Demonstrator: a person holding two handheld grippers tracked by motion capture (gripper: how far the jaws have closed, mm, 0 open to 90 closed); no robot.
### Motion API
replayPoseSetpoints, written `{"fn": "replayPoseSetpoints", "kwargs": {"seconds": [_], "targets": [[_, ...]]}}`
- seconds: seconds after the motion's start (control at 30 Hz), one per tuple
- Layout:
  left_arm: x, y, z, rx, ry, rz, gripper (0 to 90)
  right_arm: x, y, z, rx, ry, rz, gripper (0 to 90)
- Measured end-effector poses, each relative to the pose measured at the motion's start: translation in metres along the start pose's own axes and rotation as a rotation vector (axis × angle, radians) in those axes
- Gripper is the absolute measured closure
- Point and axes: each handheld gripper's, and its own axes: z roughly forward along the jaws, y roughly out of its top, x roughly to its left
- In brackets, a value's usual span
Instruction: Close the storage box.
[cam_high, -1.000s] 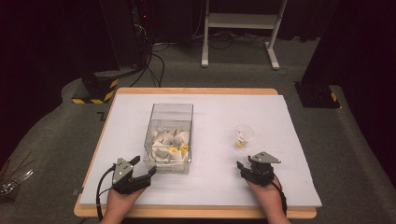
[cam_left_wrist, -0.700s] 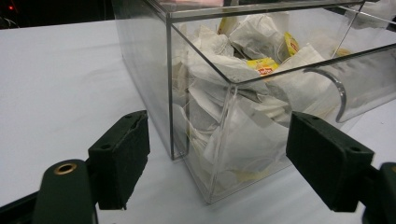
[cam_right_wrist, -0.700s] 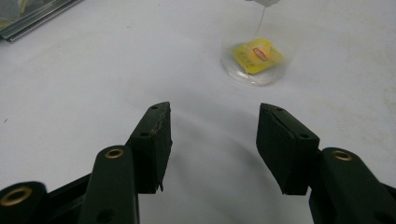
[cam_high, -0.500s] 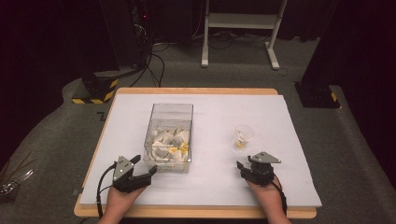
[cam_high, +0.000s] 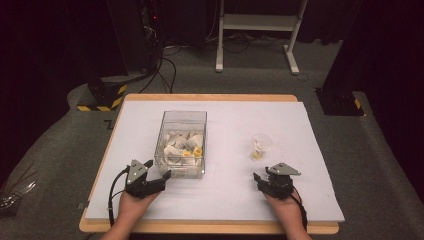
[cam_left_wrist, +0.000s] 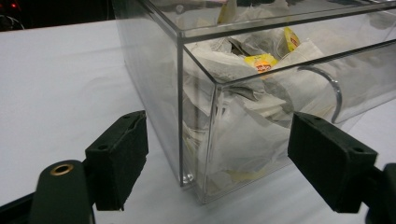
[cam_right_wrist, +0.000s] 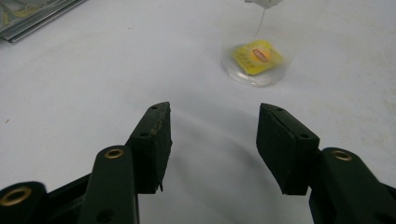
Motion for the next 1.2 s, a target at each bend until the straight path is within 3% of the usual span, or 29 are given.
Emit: {"fn": "replayPoseSetpoints", "kwargs": {"seconds": [0.8,1.2], "targets": [[0.012,0.007,0.03,-0.024,0.062,-0.051,21.3,0.001,0.0,0.0,-0.006,-0.002,-0.019,45.0],[0.013,0.005,0.035,-0.02,0.06,-0.061,21.8,0.001,0.0,0.0,-0.002,-0.002,-0.015,45.0]]}}
